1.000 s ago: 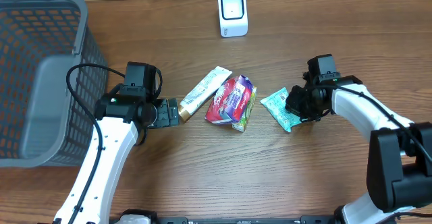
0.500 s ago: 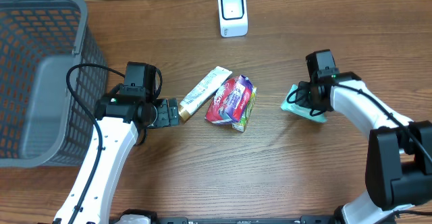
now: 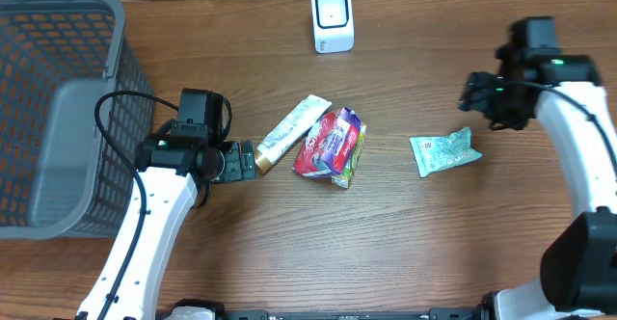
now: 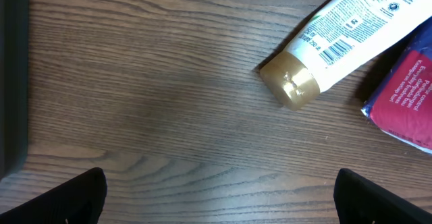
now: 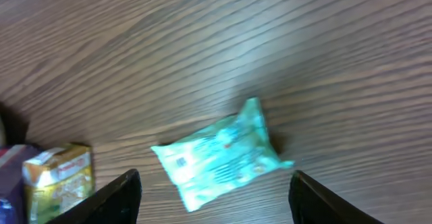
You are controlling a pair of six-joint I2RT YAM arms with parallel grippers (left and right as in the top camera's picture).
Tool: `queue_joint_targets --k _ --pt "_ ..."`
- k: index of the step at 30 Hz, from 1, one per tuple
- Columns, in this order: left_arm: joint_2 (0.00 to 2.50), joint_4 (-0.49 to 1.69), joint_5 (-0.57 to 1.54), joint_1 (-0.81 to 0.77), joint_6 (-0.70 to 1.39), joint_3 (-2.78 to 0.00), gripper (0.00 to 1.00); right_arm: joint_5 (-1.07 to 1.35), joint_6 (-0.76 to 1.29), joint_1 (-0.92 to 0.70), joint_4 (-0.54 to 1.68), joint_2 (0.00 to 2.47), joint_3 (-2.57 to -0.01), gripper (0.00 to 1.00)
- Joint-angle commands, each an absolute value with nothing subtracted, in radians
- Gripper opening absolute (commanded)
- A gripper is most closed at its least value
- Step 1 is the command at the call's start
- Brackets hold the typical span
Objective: Scan the item barcode
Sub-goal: 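Lift the mint-green packet and carry it toward the scanner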
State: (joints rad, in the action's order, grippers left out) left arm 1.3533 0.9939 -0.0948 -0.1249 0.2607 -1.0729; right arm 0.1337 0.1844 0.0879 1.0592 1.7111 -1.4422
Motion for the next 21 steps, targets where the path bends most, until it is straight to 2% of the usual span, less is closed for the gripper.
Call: queue_joint_targets --k 1,2,4,10,21 --pt "1.361 0.990 -0.104 -0.131 0.277 -1.068 1.00 0.232 0.024 0.162 1.048 1.744 -1.376 0.71" --pt "1.361 0.990 -0.104 -0.131 0.277 -1.068 1.00 0.249 -0.003 0.182 1.036 1.758 -1.354 0.75" --pt "1.361 0.990 -0.104 -0.131 0.277 -1.068 0.99 0.298 -0.065 0.203 1.019 1.785 -1.328 0.77" --pt "1.361 0.990 -0.104 -0.131 0.277 -1.068 0.99 0.388 -0.192 0.213 0.945 1.892 -1.279 0.76" --pt "1.361 0.990 -0.104 -0.131 0.277 -1.068 0.99 0.473 -0.237 0.213 0.933 2.037 -1.273 0.75"
